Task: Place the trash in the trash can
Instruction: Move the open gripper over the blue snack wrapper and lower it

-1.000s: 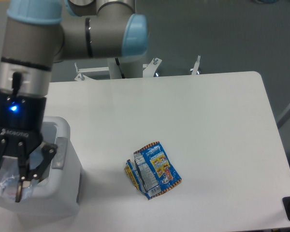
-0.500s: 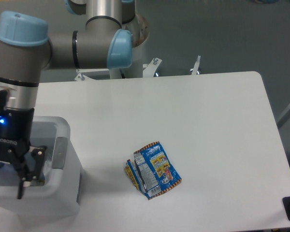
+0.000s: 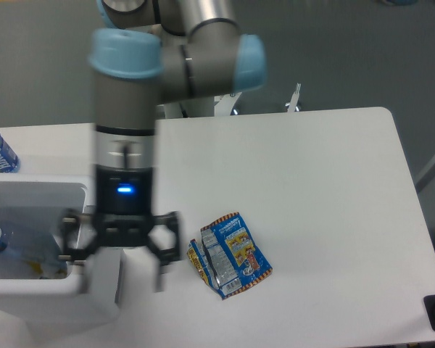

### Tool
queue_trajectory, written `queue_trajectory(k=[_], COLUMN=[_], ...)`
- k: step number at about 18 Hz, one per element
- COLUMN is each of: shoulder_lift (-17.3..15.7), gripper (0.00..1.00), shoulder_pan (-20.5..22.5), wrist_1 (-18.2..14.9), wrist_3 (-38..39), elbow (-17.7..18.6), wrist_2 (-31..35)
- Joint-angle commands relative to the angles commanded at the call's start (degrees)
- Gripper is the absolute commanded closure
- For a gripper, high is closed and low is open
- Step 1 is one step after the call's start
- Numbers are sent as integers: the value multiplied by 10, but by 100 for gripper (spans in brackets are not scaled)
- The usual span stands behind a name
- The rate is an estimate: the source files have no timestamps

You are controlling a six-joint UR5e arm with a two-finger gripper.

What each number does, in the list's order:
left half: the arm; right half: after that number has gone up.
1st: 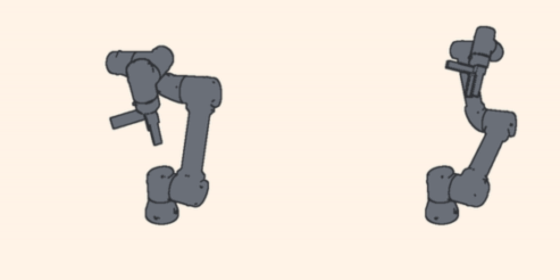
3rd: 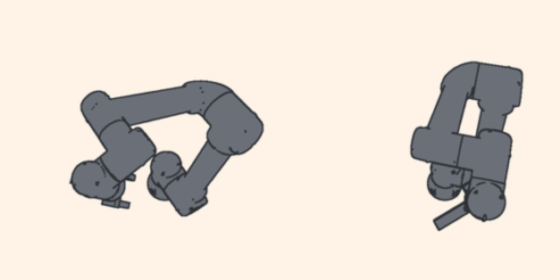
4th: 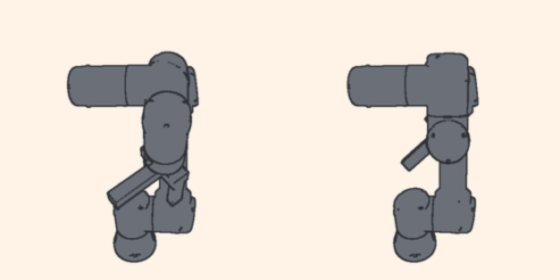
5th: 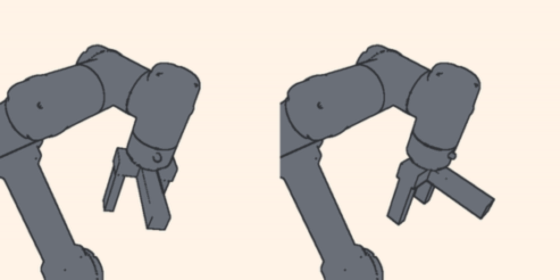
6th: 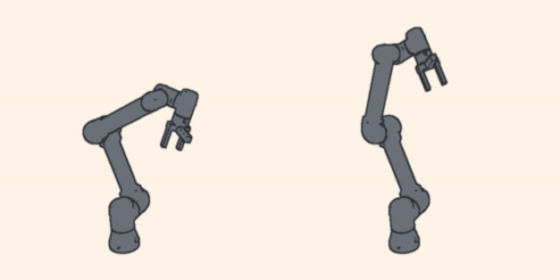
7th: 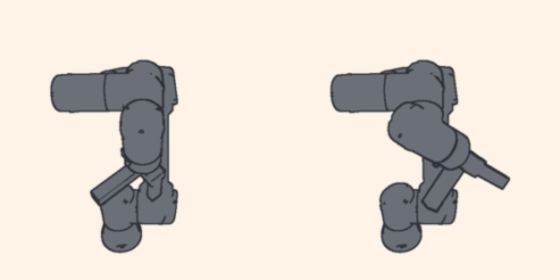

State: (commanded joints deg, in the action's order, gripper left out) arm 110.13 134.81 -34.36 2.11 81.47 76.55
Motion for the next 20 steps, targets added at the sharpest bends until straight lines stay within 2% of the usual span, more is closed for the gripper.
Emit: queue_trajectory(k=[2,7,16,20], shoulder_lift=[1,1,6,25], gripper=[0,0,0,0], shoulder_pan=[13,39,79,79], wrist_1=[0,1,0,-3], wrist_3=[-20,-169,-170,-201], elbow=[13,76,110,116], wrist_2=[1,1,0,48])
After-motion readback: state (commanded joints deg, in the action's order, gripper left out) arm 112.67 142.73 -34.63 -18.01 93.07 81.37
